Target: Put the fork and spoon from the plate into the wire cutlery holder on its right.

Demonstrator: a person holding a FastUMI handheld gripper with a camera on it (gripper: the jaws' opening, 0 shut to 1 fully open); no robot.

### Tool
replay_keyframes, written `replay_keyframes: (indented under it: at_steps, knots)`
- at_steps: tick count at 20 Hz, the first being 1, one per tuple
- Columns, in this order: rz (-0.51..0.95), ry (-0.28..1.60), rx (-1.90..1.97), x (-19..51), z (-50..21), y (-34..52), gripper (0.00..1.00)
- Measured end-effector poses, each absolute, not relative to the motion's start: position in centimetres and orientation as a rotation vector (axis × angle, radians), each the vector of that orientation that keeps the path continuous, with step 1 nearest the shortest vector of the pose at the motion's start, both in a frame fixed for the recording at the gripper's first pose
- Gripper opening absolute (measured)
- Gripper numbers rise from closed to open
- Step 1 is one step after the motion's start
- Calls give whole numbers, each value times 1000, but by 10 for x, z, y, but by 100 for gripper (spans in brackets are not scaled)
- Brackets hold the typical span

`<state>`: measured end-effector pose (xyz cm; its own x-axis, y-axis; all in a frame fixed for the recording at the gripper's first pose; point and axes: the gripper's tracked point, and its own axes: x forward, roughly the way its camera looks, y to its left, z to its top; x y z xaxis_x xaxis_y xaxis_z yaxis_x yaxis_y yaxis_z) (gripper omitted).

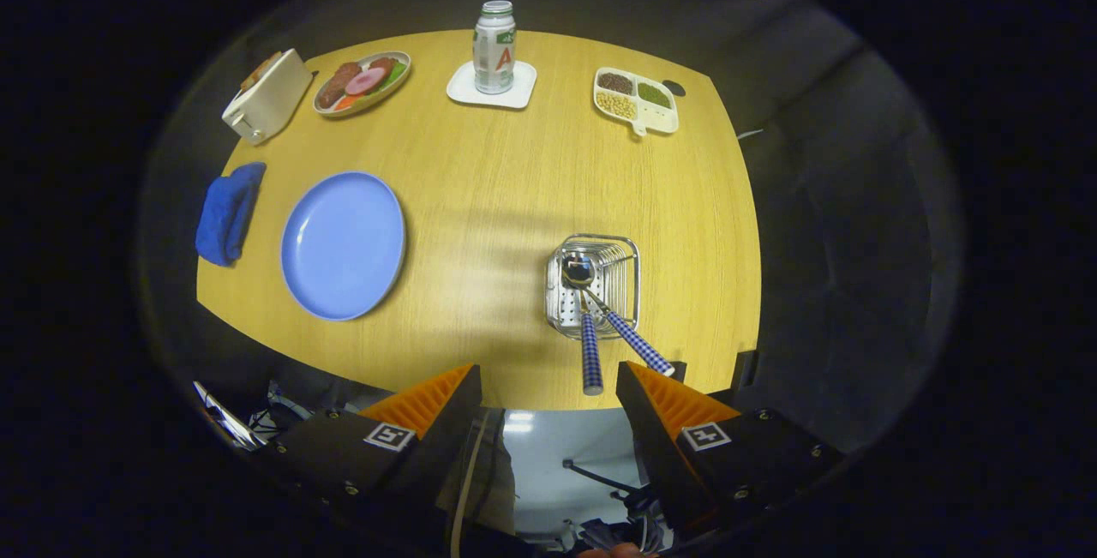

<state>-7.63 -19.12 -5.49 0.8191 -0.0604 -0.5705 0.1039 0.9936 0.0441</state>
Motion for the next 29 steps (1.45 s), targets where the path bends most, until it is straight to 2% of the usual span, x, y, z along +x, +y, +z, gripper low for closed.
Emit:
replay_keyframes:
  at_steps: [6, 10, 21, 23, 29]
  knots:
    - [-20, 152, 52, -57, 15, -142, 97]
    - [40, -32, 81, -55, 44, -111, 97]
    - [-192, -675, 142, -103, 138, -115, 97]
    - [-239, -700, 116, -114, 142, -112, 97]
    - [-206, -720, 93, -130, 151, -81, 97]
